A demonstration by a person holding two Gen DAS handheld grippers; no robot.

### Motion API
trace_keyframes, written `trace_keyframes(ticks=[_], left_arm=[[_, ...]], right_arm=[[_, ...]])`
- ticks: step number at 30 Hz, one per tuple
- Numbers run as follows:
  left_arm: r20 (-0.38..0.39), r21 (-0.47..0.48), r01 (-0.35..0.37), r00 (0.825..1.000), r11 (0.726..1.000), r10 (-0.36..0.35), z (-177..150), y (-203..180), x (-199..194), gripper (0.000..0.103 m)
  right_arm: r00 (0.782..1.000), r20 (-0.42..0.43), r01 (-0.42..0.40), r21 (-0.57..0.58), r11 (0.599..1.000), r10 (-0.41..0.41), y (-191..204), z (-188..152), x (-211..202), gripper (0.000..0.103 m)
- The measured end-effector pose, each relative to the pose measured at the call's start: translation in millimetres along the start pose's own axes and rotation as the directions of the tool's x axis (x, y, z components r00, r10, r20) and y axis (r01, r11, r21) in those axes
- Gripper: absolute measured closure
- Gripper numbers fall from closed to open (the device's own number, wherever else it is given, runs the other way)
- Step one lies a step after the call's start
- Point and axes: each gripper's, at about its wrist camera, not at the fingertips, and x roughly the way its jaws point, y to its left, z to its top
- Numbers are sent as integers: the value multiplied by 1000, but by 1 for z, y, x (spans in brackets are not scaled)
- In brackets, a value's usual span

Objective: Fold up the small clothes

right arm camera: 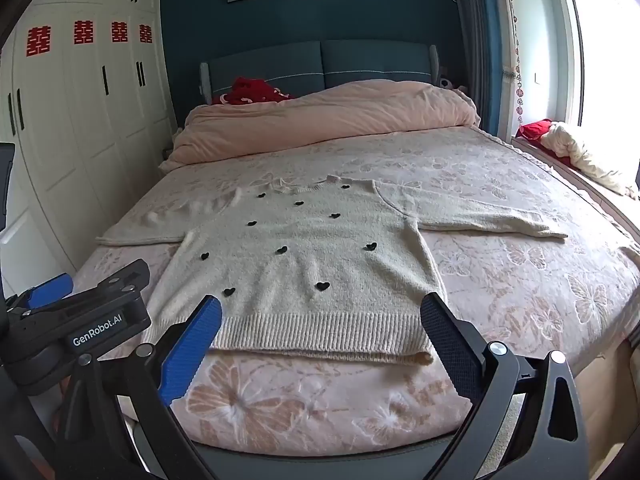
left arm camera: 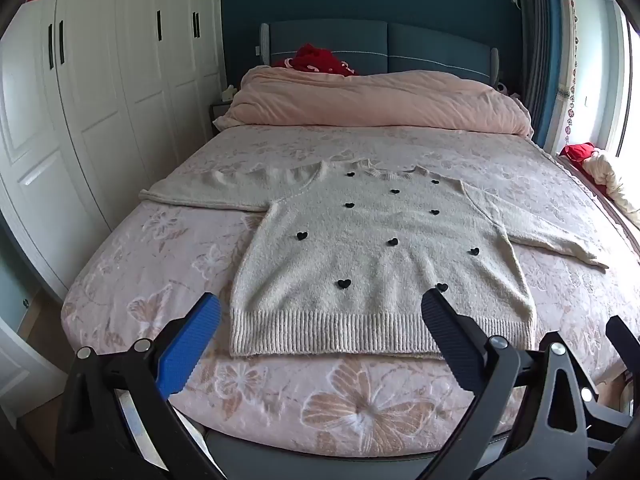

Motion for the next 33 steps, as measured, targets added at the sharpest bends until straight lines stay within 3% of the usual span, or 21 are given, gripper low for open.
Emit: trace_keyframes(ticks=[33], left_arm=[[18,21,-10,1000,1000,10,3,-3,-5,5]], right_arm=[[1000,-21,8,23,1000,-8,-10,0,-4,5]])
